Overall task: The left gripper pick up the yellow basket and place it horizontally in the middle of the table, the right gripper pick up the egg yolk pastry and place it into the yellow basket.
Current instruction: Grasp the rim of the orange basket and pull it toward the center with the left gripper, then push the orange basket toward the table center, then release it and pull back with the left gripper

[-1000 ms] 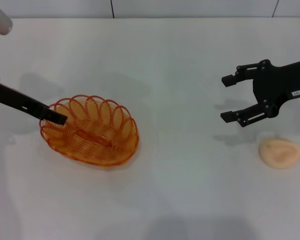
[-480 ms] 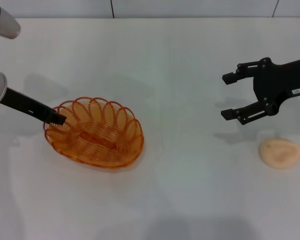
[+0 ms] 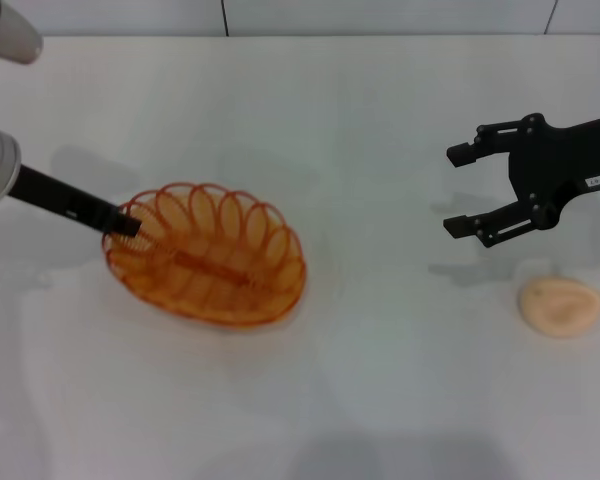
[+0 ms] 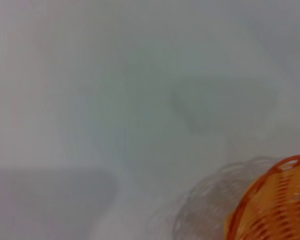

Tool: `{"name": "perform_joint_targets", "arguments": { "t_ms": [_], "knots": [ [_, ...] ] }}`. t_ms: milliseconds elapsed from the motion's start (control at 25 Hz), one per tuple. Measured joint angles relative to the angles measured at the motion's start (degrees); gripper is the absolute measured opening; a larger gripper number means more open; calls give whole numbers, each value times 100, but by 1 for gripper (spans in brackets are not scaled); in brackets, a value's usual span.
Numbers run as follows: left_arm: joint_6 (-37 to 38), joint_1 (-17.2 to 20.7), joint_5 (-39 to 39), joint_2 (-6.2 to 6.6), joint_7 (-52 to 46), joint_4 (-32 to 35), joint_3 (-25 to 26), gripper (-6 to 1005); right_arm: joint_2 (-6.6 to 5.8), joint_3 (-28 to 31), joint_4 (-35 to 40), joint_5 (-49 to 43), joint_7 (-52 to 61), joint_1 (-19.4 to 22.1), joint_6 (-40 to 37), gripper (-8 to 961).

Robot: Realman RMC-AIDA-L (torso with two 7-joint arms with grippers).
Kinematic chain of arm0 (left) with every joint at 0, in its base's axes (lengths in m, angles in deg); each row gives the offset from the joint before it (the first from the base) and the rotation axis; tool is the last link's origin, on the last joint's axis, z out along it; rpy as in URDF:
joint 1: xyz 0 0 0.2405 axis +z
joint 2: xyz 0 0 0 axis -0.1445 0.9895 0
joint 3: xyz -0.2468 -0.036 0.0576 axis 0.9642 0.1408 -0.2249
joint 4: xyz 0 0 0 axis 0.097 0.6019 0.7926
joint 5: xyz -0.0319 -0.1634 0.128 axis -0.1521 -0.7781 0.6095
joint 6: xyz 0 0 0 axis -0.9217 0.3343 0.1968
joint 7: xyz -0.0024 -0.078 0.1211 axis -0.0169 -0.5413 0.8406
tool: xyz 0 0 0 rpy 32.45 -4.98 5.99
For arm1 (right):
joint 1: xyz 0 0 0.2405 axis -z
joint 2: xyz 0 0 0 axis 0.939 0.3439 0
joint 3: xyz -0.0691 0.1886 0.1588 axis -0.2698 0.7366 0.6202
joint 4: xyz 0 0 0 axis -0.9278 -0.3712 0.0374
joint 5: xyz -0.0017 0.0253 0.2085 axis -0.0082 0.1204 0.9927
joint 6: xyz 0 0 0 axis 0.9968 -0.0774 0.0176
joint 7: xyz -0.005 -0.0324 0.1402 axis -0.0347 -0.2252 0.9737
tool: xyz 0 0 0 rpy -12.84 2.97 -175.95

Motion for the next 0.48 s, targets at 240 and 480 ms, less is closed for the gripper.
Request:
{"name": "perform_joint_targets", "arguments": {
  "t_ms": [240,480],
  "knots": [
    [200,10,-501,0,-611,290,10,90,11,7,152,31,0,45,1,870],
    [138,-229,-817,-49,-1555,137,-8,80,58,7,198,32,-183,74,91,870]
  ]
}}
